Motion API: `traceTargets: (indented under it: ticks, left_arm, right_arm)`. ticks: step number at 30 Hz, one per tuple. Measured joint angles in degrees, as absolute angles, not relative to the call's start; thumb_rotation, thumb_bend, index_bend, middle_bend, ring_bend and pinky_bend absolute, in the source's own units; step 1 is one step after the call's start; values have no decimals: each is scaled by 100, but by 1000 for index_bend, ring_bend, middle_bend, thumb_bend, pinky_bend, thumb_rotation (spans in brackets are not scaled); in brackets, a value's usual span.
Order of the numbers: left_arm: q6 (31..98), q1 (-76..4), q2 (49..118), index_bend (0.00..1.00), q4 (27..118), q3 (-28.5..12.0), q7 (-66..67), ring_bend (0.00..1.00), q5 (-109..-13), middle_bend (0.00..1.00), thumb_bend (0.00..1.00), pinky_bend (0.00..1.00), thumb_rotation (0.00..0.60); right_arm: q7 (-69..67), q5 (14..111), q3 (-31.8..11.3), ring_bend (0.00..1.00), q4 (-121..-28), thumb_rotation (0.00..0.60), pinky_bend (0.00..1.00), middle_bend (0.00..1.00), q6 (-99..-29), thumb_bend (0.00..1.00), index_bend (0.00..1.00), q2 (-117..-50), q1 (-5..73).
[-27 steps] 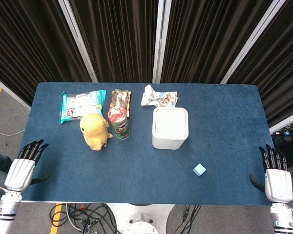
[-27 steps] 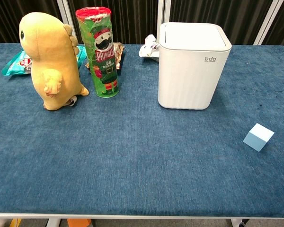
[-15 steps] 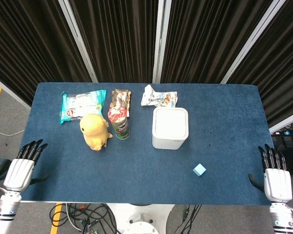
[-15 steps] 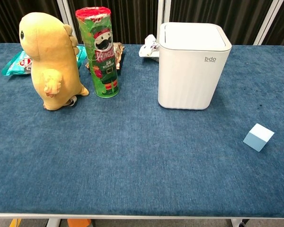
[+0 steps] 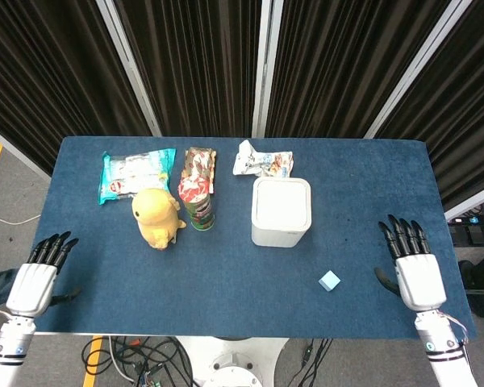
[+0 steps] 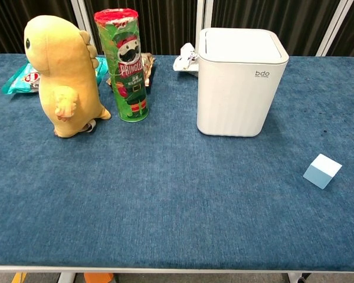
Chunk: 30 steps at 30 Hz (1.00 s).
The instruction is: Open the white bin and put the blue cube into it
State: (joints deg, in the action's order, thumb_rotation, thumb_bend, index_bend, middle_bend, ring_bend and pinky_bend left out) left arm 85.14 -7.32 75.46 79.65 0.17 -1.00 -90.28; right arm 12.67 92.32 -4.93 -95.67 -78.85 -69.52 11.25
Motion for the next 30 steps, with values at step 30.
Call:
traceTargets:
  ticks: [30]
  left_arm:
    - [8478,-675,7563,101,7805,-15,-309,0,-8881,34,39,111,600]
  right_arm:
    - [2328,8468,-988,0,-9933,600,0,277,-5804,139,0,-7762,3212]
